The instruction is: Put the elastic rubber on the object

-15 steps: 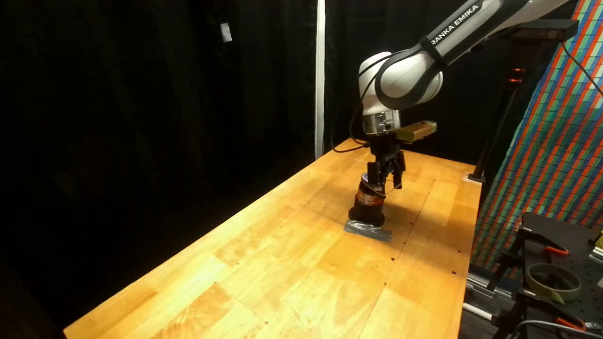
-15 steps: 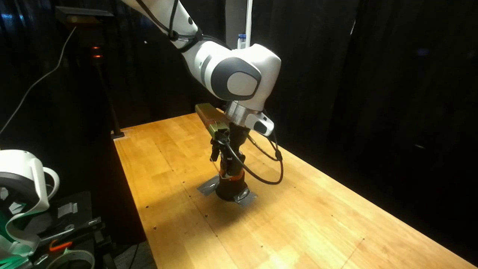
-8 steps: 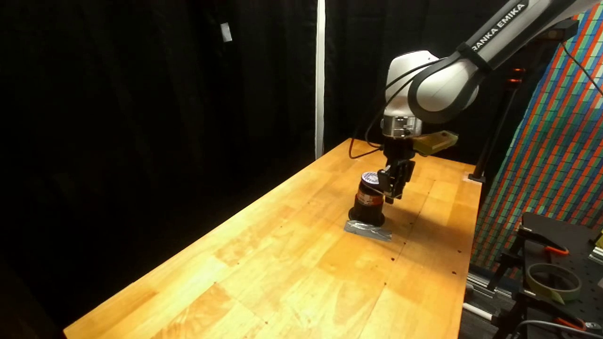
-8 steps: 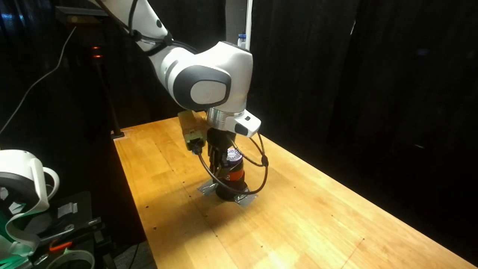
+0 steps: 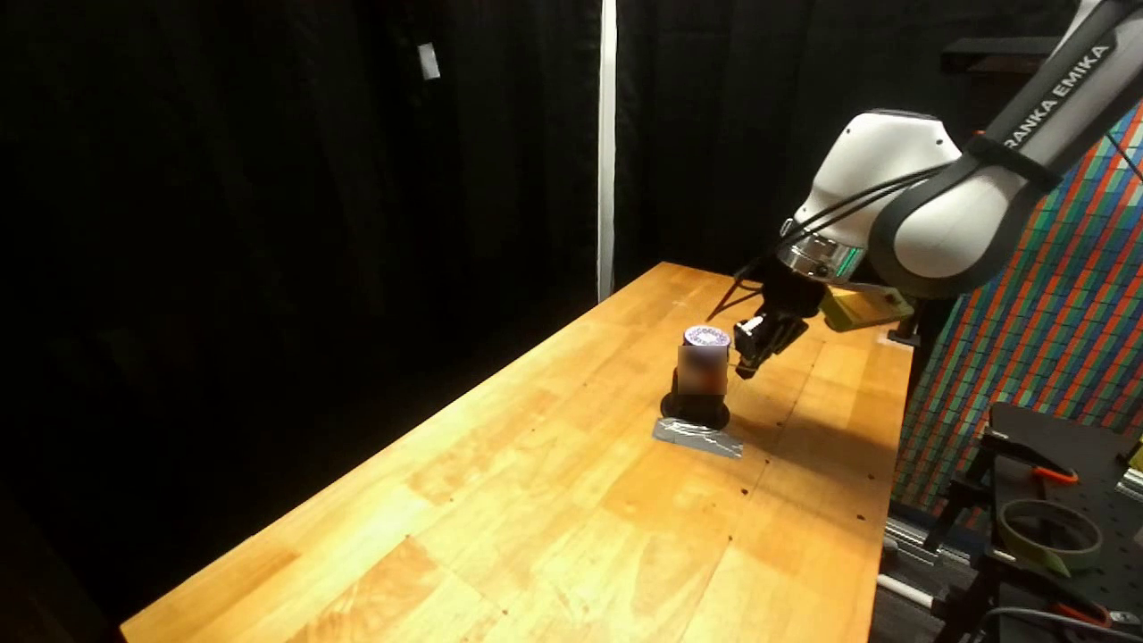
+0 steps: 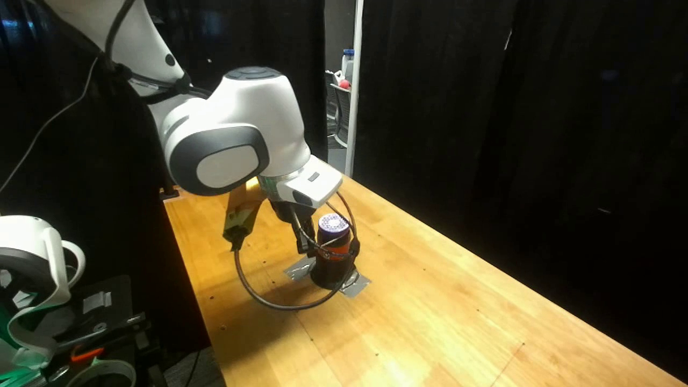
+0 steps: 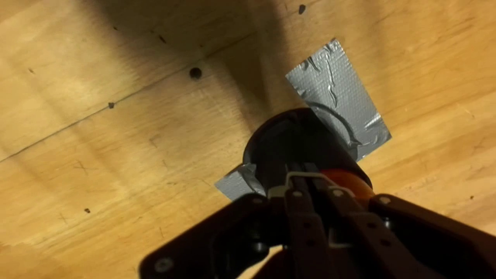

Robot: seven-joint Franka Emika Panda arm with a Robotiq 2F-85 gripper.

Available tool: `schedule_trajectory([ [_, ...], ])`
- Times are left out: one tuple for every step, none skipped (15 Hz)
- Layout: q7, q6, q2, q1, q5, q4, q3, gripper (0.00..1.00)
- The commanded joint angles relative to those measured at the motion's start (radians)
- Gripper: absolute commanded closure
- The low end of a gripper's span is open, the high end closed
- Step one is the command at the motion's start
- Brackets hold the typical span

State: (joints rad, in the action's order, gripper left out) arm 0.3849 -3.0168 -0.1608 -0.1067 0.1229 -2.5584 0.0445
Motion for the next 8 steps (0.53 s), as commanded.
schedule_trajectory([
  [0.115,-0.281,0.045,-0.089,-0.058,-0.137,-0.079,0.90],
  [0.110,-0.365,0.031,-0.133,-0.055,-0.161,-0.128,0.88],
  [0.069,-0.448,0.010,-0.186,-0.010,-0.183,-0.179,0.89],
  [0.025,-0.516,-0.005,-0.216,0.052,-0.199,-0.193,0.89],
  [0.012,-0.582,-0.022,-0.234,0.093,-0.214,-0.188,0.90],
  [0.005,-0.643,-0.037,-0.253,0.128,-0.227,-0.185,0.89],
  [0.021,-0.681,-0.086,-0.251,0.134,-0.190,-0.159,0.90],
  [0.002,-0.725,-0.096,-0.181,0.162,-0.197,-0.062,0.90],
])
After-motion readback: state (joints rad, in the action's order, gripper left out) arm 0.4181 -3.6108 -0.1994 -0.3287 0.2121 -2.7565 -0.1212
